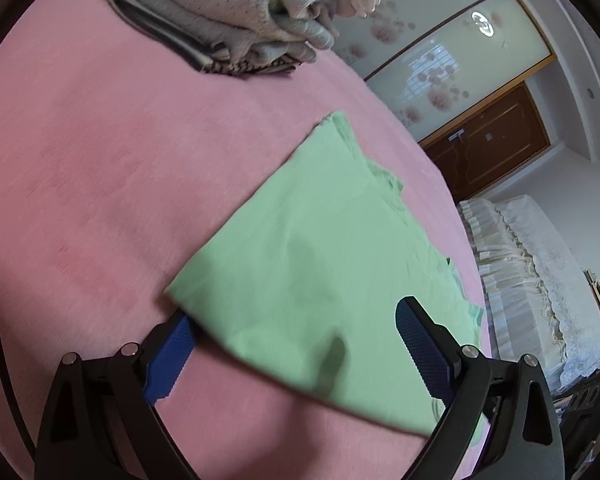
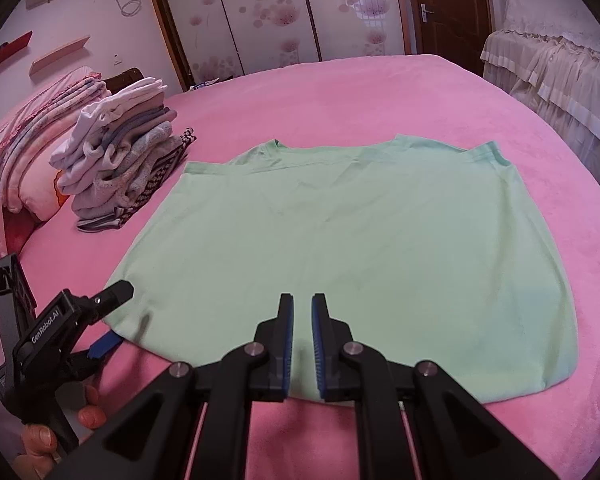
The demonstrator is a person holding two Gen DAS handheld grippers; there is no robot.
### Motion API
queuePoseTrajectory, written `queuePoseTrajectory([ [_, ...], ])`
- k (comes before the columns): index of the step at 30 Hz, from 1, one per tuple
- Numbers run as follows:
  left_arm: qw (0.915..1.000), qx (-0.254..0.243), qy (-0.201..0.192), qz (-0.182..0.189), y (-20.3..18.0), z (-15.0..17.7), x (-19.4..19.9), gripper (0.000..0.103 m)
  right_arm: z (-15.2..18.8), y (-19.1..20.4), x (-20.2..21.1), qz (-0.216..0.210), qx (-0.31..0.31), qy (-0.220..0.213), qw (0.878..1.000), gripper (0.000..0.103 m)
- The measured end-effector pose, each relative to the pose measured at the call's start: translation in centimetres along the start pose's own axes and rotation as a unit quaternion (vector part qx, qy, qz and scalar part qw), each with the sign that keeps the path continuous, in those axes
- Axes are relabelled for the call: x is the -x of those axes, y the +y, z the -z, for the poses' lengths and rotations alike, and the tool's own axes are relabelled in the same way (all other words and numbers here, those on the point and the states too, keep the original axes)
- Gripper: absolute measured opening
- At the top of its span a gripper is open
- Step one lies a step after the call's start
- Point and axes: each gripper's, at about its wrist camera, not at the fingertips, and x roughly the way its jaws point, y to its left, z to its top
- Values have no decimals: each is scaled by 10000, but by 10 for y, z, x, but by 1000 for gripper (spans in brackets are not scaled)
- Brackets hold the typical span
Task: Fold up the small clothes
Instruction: 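Grasp the folded shirt's edge with the left tool, then lift the grasped edge with the left tool and fold it across the shirt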
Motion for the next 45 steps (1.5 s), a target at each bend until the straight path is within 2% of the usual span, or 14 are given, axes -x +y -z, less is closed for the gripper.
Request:
queuePoseTrajectory([
  [2,9999,51,-109,34,-2,-4,-4,93,1,0,-4,4,6,27,10000,9],
  [3,9999,54,-136,45,-2,-7,-6,89,0,0,-5,7,15,36,10000,9],
  [5,10000,-10,-79,38,-3,-10,-9,45,0,0,-8,42,41,35,10000,9],
  [7,9999,-27,135,-32,-4,-14,-17,27,0,0,-9,56,61,36,10000,9],
  [10,9997,-101,215,-57,-7,-17,-17,11,0,0,-11,38,63,48,10000,9],
  [17,9959,-821,67,-375,-38,-23,-5,7,-9,-2,-21,85,76,121,9999,9],
  [22,9923,-1133,-132,-475,-60,-29,1,7,-41,-4,-45,165,126,233,9995,9],
  [28,9854,-1546,-401,-584,-82,-30,11,7,-72,-14,-92,45,-183,703,9973,9],
  [32,9815,-1754,-502,-583,-93,-28,14,7,-68,-19,-118,74,-239,1151,9930,9],
  [38,9742,-2091,-652,-547,-116,-25,16,7,-68,-20,-117,19,-196,1179,9928,9],
  [42,9674,-2371,-721,-515,-137,-20,17,7,-70,-20,-103,-112,-154,1017,9946,9],
  [45,9631,-2539,-758,-466,-153,-16,17,7,-65,-20,-112,-91,-98,1226,9924,9],
])
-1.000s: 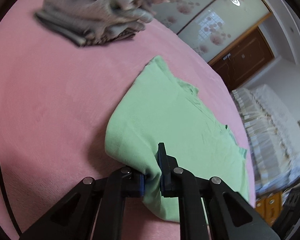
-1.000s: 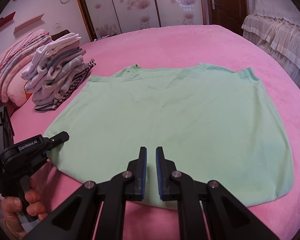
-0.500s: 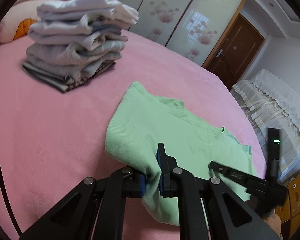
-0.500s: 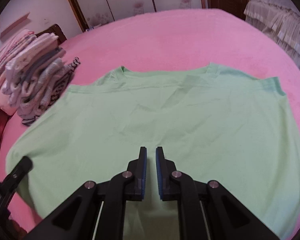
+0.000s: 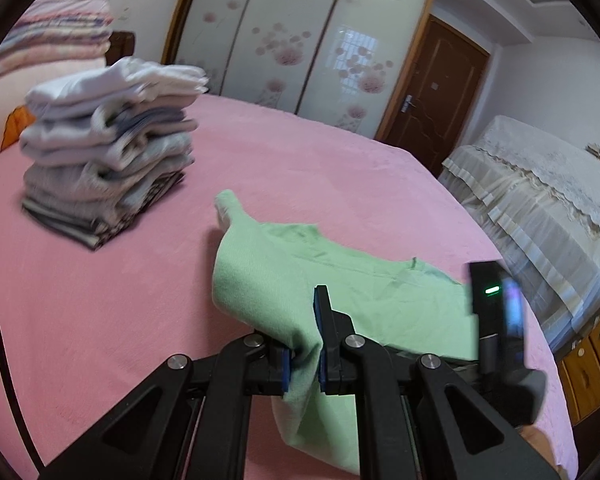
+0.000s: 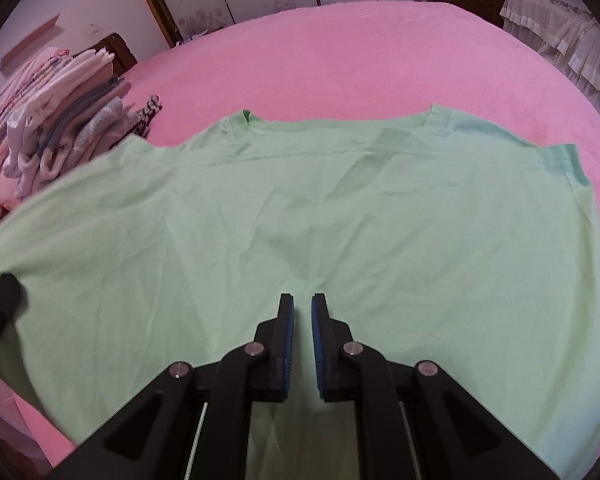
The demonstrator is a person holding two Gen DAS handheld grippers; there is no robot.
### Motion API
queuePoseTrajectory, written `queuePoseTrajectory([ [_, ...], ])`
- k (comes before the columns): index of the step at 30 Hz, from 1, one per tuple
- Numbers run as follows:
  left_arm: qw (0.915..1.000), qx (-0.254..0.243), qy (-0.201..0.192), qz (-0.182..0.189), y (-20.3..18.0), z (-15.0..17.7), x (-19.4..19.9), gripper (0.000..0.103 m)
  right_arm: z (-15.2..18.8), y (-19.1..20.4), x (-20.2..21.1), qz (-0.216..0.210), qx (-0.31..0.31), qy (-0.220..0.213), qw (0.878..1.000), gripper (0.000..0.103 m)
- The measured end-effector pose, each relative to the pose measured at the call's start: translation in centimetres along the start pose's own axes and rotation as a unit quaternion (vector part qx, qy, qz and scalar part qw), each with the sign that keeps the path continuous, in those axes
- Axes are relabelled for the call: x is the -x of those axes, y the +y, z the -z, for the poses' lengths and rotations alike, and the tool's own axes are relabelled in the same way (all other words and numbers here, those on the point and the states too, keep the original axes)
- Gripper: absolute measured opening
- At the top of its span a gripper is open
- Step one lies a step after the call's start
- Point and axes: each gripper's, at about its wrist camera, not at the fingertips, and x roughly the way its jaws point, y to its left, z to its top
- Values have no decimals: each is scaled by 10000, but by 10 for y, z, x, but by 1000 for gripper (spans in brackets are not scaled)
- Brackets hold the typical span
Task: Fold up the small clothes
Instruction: 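Lift the grasped edge with the left tool and fold it across the shirt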
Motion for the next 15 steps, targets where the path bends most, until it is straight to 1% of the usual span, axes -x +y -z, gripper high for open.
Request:
queuePoseTrajectory([
  [2,9999,-126,-34,58,-12,-3,2,7,1,-3,-3,-30,-39,25,10000,9],
  [6,9990,-413,-62,147,-38,-6,1,7,4,-14,2,-320,-249,-17,9992,9],
  [9,9981,-565,-58,244,-61,-7,2,7,12,-28,17,-390,-418,-143,9983,9],
  [12,9963,-767,-29,380,-87,-5,0,7,26,-48,37,-502,-639,-360,9960,9],
  [15,9933,-1010,28,562,-122,1,-5,7,49,-80,61,-598,-912,-532,9926,9],
])
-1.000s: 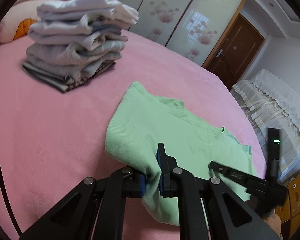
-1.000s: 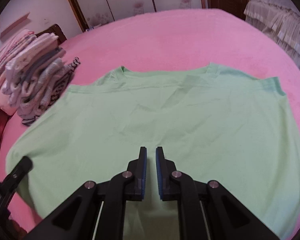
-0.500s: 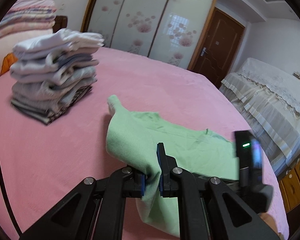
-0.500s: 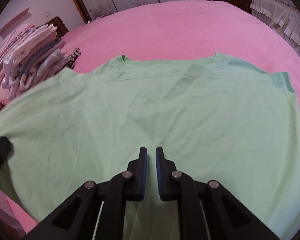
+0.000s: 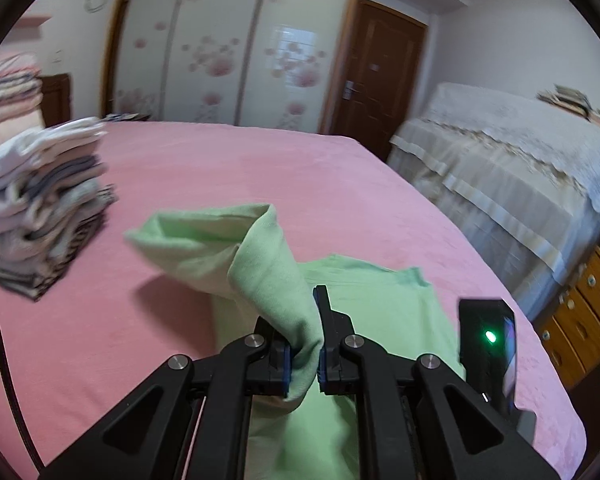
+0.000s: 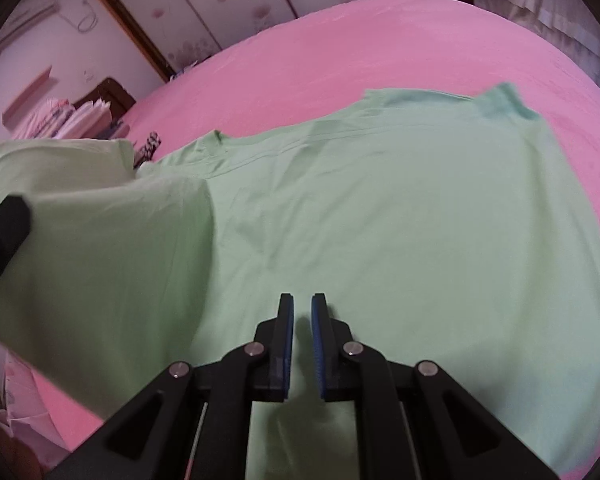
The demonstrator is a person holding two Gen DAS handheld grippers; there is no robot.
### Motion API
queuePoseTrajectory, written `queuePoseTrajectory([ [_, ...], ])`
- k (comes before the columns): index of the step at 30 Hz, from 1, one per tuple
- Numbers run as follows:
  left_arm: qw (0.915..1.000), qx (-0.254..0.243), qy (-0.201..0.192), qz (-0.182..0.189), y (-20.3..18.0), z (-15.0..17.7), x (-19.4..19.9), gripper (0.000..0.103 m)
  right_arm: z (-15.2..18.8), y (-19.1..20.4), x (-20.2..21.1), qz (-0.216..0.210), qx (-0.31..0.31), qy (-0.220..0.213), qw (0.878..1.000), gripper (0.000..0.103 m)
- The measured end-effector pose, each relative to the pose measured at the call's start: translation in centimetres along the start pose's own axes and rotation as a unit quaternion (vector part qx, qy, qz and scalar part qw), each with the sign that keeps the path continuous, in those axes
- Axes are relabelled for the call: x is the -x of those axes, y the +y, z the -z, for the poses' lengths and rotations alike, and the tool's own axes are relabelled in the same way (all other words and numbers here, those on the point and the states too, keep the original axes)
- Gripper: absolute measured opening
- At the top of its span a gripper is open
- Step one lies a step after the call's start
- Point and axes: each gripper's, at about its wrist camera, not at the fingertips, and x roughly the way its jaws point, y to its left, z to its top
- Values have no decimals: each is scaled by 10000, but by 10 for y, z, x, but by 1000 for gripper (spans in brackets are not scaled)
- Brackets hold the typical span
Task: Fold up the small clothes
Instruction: 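Lift the grasped edge with the left tool and fold it across the shirt, then open the left tool and release the folded edge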
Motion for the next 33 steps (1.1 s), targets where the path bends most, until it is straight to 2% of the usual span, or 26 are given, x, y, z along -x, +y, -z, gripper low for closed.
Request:
queuePoseTrajectory([
  [6,9972,-427,254,567,-76,19,-23,7,27,-67,48,69,-673,-322,9972,9],
  [10,9903,-772,545,1021,-126,48,-42,7,46,-107,74,123,-995,-409,9941,9],
  [13,9833,-1087,800,1221,-151,70,-53,7,53,-114,82,195,-1007,-418,9938,9],
  [16,9788,-1138,1119,1285,-157,84,-63,9,61,-128,94,291,-949,-403,9942,6],
  [19,9737,-1079,1385,1453,-152,91,-70,20,63,-128,101,620,-753,-407,9944,8],
  [21,9711,-892,1474,1651,-146,92,-70,28,62,-128,103,682,-685,-412,9945,8],
  [23,9685,-668,1538,1841,-141,90,-67,53,62,-128,108,706,-650,-441,9944,8],
  [24,9681,-568,1527,1906,-138,88,-64,56,62,-128,110,733,-638,-474,9941,8],
  [30,9624,-372,1491,2241,-118,62,-31,59,60,-123,123,706,-559,-627,9940,7],
  [33,9645,-271,1427,2207,-91,45,-15,66,58,-113,128,728,-393,-687,9942,7],
])
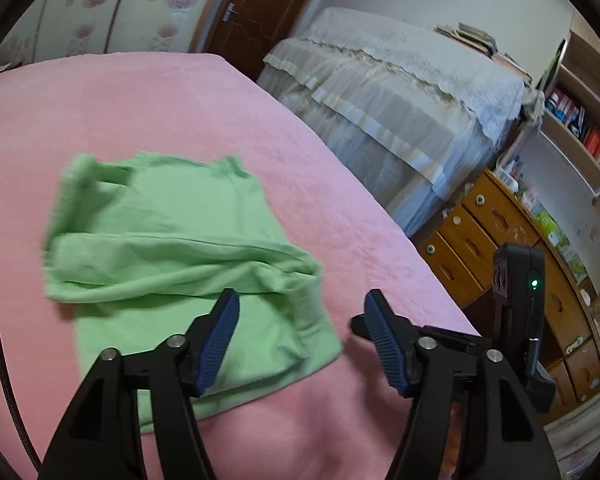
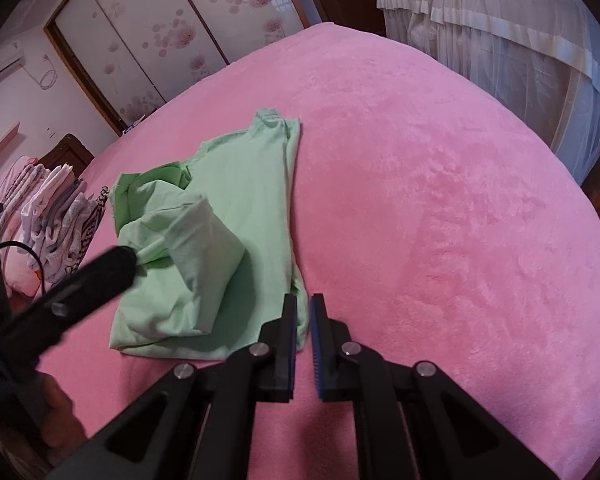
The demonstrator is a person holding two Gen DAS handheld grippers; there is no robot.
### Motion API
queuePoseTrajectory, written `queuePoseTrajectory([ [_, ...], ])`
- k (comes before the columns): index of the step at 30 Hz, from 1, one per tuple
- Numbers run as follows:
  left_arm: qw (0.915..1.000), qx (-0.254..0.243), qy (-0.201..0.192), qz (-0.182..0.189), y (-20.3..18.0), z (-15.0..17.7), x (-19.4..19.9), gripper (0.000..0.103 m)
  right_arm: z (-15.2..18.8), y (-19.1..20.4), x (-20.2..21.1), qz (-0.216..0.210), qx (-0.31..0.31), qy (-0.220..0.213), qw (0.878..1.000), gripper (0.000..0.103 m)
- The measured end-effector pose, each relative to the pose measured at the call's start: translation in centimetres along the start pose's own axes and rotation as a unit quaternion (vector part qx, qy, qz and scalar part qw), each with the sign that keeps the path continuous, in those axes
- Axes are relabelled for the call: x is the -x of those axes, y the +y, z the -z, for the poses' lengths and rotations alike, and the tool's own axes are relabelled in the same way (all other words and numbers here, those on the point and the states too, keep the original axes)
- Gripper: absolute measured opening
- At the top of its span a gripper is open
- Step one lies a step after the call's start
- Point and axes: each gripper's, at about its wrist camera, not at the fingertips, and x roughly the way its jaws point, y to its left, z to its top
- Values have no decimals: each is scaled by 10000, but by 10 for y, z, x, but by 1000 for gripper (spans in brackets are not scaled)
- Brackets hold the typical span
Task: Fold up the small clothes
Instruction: 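Open the left tool and release the folded edge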
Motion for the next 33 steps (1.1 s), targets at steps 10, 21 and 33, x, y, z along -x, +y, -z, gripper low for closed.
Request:
queuePoseTrajectory([
  [10,9915,675,-156,-1105,128,-4,43,70,-7,50,13,-76,794,-274,9964,37],
  [21,9930,786,802,-364,180,-5,-29,70,-8,73,-15,250,1246,-114,9918,37],
  [33,9734,1926,470,1148,207,-4,-40,70,-7,76,-22,206,1317,-60,9911,37],
])
